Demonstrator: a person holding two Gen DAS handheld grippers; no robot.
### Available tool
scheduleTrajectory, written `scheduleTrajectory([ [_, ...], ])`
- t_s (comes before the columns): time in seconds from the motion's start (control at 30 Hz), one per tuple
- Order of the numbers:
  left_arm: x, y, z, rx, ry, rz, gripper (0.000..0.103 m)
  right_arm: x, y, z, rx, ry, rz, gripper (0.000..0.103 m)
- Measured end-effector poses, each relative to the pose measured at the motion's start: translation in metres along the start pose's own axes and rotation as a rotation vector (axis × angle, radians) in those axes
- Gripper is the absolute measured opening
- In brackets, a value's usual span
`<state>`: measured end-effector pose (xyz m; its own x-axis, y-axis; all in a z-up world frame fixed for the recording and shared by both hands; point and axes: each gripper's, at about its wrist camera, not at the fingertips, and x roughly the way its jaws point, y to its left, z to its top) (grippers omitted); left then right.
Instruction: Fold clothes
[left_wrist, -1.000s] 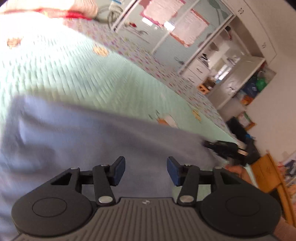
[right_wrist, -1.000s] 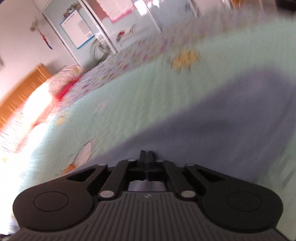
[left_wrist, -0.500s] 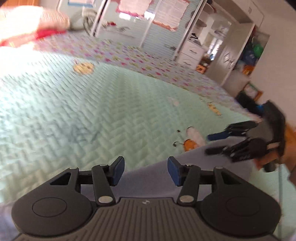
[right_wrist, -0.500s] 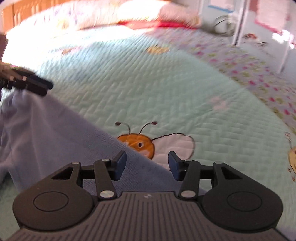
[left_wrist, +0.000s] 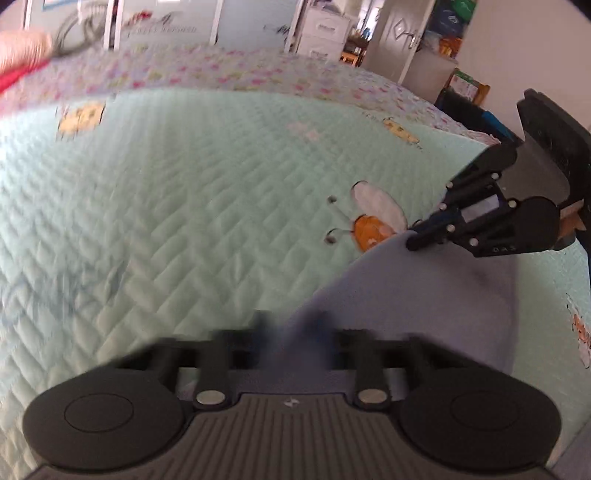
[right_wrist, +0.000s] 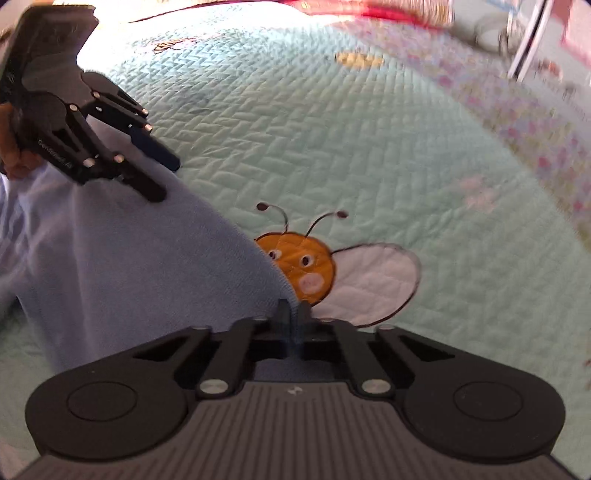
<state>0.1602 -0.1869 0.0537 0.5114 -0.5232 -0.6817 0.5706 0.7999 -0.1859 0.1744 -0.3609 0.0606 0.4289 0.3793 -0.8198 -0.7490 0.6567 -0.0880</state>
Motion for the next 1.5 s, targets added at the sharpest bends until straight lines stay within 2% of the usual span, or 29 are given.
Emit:
scheduleTrajectory([
  [0.1, 0.003, -0.008, 0.006, 0.014, -0.087, 0.139, 0.003, -0.013, 0.002, 0.000, 0.026, -0.106, -0.106, 0.001],
  [0.17, 0.015, -0.008, 0.003, 0.008, -0.072, 0.182, 0.003, -0.002, 0.001, 0.000, 0.072, -0.121, -0.134, 0.001],
  [0.23, 0.025, -0.009, -0.003, 0.012, -0.054, 0.210, 0.005, 0.010, 0.009, -0.007, 0.056, -0.109, -0.155, 0.006],
  [0.27, 0.023, -0.009, -0.007, 0.009, -0.070, 0.223, 0.005, 0.014, 0.012, -0.011, 0.053, -0.109, -0.164, 0.006],
  [0.3, 0.018, -0.008, -0.011, -0.005, -0.090, 0.236, 0.007, 0.009, 0.010, -0.015, 0.076, -0.138, -0.160, 0.011],
  [0.33, 0.013, -0.006, -0.013, -0.027, -0.109, 0.254, 0.010, 0.002, 0.006, -0.019, 0.117, -0.164, -0.148, 0.025],
  [0.37, 0.007, -0.005, -0.015, -0.058, -0.132, 0.278, 0.011, -0.007, 0.000, -0.026, 0.174, -0.195, -0.141, 0.031],
  [0.4, -0.002, -0.006, -0.018, -0.093, -0.164, 0.289, 0.012, -0.017, -0.005, -0.034, 0.237, -0.237, -0.137, 0.033],
  [0.47, -0.025, -0.014, -0.027, -0.149, -0.223, 0.211, 0.023, -0.044, -0.021, -0.061, 0.421, -0.354, -0.108, 0.033],
  [0.5, -0.033, -0.019, -0.032, -0.164, -0.243, 0.157, 0.034, -0.057, -0.033, -0.078, 0.538, -0.405, -0.095, 0.033],
  [0.53, -0.035, -0.023, -0.038, -0.166, -0.246, 0.124, 0.043, -0.067, -0.044, -0.099, 0.655, -0.438, -0.070, 0.033],
  [0.6, -0.030, -0.028, -0.053, -0.165, -0.234, 0.096, 0.054, -0.085, -0.066, -0.139, 0.878, -0.498, -0.009, 0.033],
  [0.63, -0.022, -0.029, -0.061, -0.173, -0.221, 0.091, 0.055, -0.086, -0.075, -0.155, 0.918, -0.499, 0.063, 0.030],
  [0.67, -0.016, -0.027, -0.067, -0.183, -0.218, 0.093, 0.054, -0.083, -0.082, -0.166, 0.928, -0.467, 0.057, 0.030],
  [0.7, -0.016, -0.027, -0.069, -0.187, -0.230, 0.093, 0.055, -0.078, -0.090, -0.173, 0.939, -0.407, -0.020, 0.029],
  [0.73, -0.015, -0.027, -0.071, -0.191, -0.242, 0.092, 0.055, -0.074, -0.101, -0.180, 0.946, -0.391, -0.060, 0.000],
  [0.8, -0.014, -0.027, -0.075, -0.200, -0.266, 0.091, 0.055, -0.069, -0.123, -0.191, 0.958, -0.361, -0.157, 0.000],
  [0.83, -0.013, -0.028, -0.075, -0.196, -0.271, 0.095, 0.055, -0.073, -0.130, -0.192, 0.959, -0.364, -0.283, 0.000],
  [0.9, -0.011, -0.034, -0.074, -0.176, -0.268, 0.113, 0.055, -0.084, -0.141, -0.197, 1.024, -0.411, -0.453, 0.000],
  [0.93, -0.012, -0.035, -0.075, -0.166, -0.268, 0.121, 0.055, -0.091, -0.143, -0.204, 1.062, -0.458, -0.481, 0.007],
  [1.0, -0.014, -0.034, -0.078, -0.167, -0.272, 0.120, 0.056, -0.113, -0.136, -0.224, 1.109, -0.594, -0.513, 0.008],
  [1.1, -0.016, -0.026, -0.081, -0.209, -0.289, 0.085, 0.056, -0.146, -0.131, -0.271, 1.234, -0.711, -0.567, 0.050],
  [1.13, -0.016, -0.023, -0.082, -0.223, -0.295, 0.074, 0.056, -0.154, -0.132, -0.288, 1.279, -0.729, -0.579, 0.055],
  [1.23, -0.016, -0.019, -0.083, -0.246, -0.303, 0.054, 0.056, -0.157, -0.142, -0.321, 1.337, -0.643, -0.574, 0.055],
  [1.4, -0.016, -0.019, -0.082, -0.245, -0.301, 0.055, 0.056, -0.141, -0.158, -0.325, 1.324, -0.619, -0.472, 0.059],
  [1.5, -0.016, -0.018, -0.082, -0.248, -0.301, 0.052, 0.056, -0.133, -0.159, -0.314, 1.273, -0.603, -0.399, 0.058],
])
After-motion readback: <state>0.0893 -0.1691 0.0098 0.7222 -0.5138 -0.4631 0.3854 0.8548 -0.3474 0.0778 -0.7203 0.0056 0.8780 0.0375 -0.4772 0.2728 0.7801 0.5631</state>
